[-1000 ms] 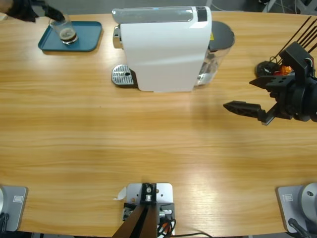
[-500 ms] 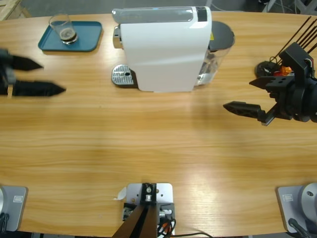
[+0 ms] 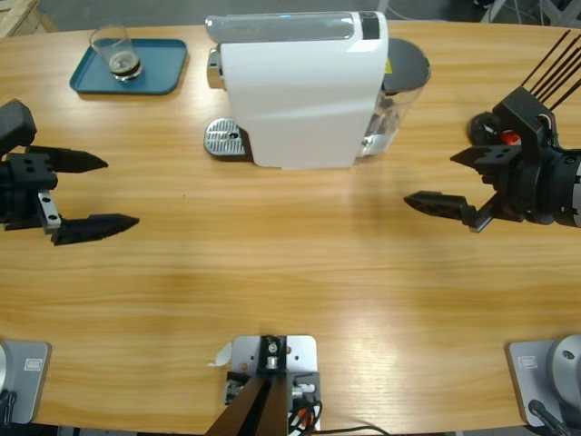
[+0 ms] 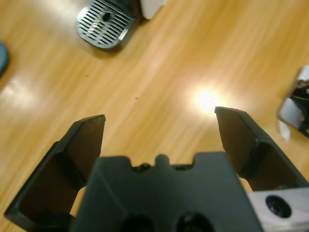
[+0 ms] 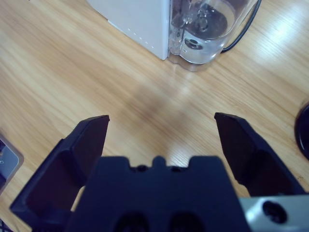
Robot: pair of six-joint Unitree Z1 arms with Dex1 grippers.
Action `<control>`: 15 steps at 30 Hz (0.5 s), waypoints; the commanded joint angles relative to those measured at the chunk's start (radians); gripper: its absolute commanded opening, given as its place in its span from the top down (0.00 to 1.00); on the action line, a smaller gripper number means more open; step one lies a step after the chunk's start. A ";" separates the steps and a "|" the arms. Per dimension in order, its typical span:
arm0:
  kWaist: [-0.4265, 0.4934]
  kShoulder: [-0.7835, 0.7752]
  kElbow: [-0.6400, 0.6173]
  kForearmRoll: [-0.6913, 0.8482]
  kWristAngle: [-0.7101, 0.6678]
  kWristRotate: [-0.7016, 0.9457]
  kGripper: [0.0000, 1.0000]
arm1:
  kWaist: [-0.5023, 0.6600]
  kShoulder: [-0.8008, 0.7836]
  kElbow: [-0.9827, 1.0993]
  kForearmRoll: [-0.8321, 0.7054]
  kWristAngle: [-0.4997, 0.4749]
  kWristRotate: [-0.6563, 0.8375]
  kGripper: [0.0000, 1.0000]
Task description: Pour coffee
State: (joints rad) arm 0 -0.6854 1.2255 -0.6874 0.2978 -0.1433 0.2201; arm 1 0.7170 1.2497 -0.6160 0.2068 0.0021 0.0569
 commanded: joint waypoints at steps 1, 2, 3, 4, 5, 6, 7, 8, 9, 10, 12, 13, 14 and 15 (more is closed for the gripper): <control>-0.009 0.116 0.037 -0.079 -0.021 -0.012 0.03 | 0.009 0.037 0.013 0.002 0.014 0.008 0.02; -0.009 0.120 0.037 -0.083 -0.037 -0.017 0.03 | 0.009 0.039 0.013 0.002 0.014 0.008 0.02; -0.009 0.121 0.037 -0.086 -0.054 -0.019 0.03 | 0.009 0.040 0.013 0.002 0.014 0.008 0.02; -0.009 0.122 0.038 -0.088 -0.065 -0.021 0.03 | 0.009 0.041 0.013 0.002 0.014 0.008 0.02; -0.009 0.123 0.038 -0.088 -0.071 -0.022 0.03 | 0.009 0.042 0.013 0.002 0.015 0.008 0.02; -0.009 0.126 0.038 -0.090 -0.074 -0.022 0.03 | 0.009 0.042 0.013 0.002 0.015 0.008 0.02; -0.009 0.137 0.038 -0.093 -0.076 -0.024 0.03 | 0.009 0.042 0.013 0.002 0.015 0.008 0.02; -0.009 0.150 0.040 -0.096 -0.077 -0.026 0.03 | 0.009 0.043 0.013 0.002 0.015 0.008 0.02; -0.009 0.160 0.040 -0.097 -0.079 -0.027 0.03 | 0.009 0.043 0.013 0.002 0.014 0.008 0.02; -0.009 0.166 0.040 -0.098 -0.079 -0.027 0.03 | 0.009 0.043 0.013 0.004 0.015 0.008 0.02; -0.009 0.178 0.042 -0.101 -0.078 -0.027 0.03 | 0.009 0.047 0.013 0.005 0.015 0.008 0.02; -0.009 0.185 0.042 -0.104 -0.078 -0.027 0.03 | 0.009 0.050 0.012 0.005 0.015 0.008 0.02; -0.009 0.190 0.043 -0.106 -0.077 -0.027 0.03 | 0.009 0.050 0.012 0.006 0.014 0.008 0.02; -0.009 0.189 0.043 -0.106 -0.076 -0.027 0.03 | 0.009 0.050 0.012 0.007 0.013 0.008 0.02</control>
State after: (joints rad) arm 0 -0.6864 1.3589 -0.6768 0.2102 -0.2058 0.2067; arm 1 0.7170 1.2588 -0.6160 0.2070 0.0026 0.0569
